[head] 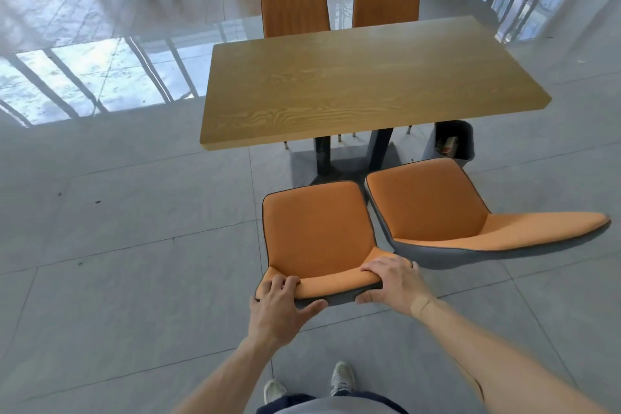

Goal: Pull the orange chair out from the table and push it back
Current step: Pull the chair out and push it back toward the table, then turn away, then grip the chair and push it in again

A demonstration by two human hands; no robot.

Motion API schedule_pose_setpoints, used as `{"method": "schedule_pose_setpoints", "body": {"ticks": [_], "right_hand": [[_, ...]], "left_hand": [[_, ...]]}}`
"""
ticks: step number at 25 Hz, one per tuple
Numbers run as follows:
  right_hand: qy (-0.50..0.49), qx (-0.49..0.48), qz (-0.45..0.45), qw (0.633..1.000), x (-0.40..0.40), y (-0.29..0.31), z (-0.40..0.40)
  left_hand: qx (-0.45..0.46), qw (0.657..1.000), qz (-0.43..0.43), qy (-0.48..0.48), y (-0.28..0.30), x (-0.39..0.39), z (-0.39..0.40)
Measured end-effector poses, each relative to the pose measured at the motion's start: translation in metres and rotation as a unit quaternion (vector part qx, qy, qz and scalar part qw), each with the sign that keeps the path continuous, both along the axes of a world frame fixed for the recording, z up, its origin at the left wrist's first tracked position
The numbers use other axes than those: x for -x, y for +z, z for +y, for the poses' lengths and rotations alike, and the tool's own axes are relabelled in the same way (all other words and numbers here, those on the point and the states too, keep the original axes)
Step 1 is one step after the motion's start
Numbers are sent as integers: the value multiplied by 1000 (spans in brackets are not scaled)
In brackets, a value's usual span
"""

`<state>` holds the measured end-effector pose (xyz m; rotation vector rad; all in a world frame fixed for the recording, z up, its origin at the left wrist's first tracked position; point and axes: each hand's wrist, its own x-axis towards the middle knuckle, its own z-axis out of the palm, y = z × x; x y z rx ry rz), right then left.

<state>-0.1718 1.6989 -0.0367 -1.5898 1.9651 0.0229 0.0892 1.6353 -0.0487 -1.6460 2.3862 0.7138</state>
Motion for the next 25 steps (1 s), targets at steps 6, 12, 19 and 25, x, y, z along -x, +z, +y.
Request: {"method": "schedule_pose_setpoints", "body": {"ticks": [6, 12, 19, 25], "right_hand": [[11, -4, 4, 1000, 1, 1, -2], [7, -4, 5, 1000, 0, -2, -1], [-8, -83, -6, 996, -1, 10, -13], [25, -175, -37, 984, -47, 26, -56]], "left_hand": [[-11, 1000, 5, 1, -3, 0, -3], [-39, 999, 6, 4, -6, -2, -6], [-71, 997, 40, -11, -10, -20, -13], [-116, 989, 85, 29, -9, -79, -39]]}}
